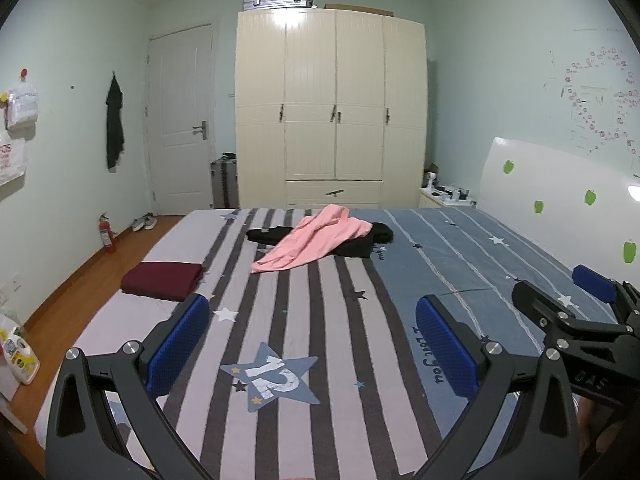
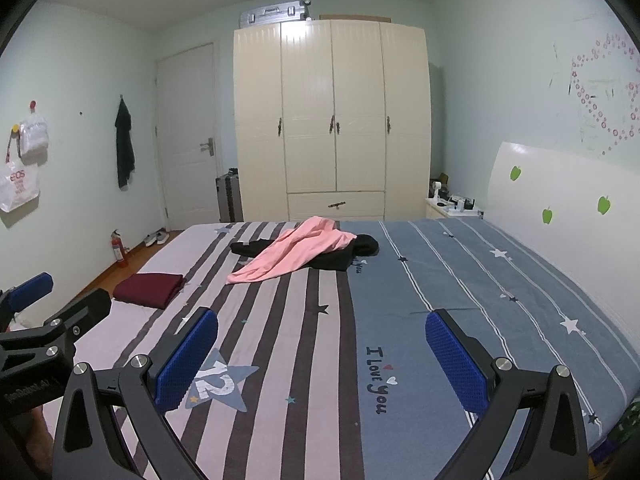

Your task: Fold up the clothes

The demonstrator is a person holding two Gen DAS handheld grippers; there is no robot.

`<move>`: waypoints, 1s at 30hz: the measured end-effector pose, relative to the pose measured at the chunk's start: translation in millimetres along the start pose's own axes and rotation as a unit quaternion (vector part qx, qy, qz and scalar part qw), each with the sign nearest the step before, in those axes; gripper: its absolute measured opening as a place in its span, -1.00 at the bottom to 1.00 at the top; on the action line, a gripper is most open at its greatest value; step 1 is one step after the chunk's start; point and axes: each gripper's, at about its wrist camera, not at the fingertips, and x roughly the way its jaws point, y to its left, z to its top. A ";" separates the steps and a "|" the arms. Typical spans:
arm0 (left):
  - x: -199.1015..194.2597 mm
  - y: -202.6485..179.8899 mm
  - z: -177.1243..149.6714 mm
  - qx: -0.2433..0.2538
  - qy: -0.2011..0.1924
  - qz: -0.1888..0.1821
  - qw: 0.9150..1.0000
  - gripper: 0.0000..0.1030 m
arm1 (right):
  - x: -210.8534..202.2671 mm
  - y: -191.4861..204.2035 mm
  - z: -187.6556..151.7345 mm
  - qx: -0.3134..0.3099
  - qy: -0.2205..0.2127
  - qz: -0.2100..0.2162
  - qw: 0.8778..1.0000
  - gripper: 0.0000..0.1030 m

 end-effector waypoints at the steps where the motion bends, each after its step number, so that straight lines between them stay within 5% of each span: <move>1: 1.7 1.7 -2.0 -0.002 0.003 -0.008 1.000 0.99 | 1.2 -1.1 -1.3 0.001 0.001 -0.001 1.000 1.00; 8: 16.1 16.5 -28.1 0.011 -0.004 0.021 1.000 0.99 | 17.7 -6.5 -20.6 -0.008 0.010 -0.003 1.000 1.00; 14: 69.2 38.7 -70.6 0.005 0.022 0.023 0.999 0.99 | 69.8 -7.9 -56.8 -0.009 0.045 -0.003 0.999 1.00; 20: 197.8 75.0 -124.8 0.010 0.089 0.019 0.996 0.99 | 185.7 -6.4 -110.1 0.008 0.085 0.007 0.996 1.00; 25: 319.6 102.2 -158.7 0.022 0.136 0.003 0.990 0.97 | 325.0 10.3 -148.1 -0.021 0.106 0.001 0.994 1.00; 30: 389.2 123.7 -167.8 0.003 0.098 0.041 0.994 0.97 | 410.9 19.7 -157.9 -0.006 0.118 -0.003 0.993 1.00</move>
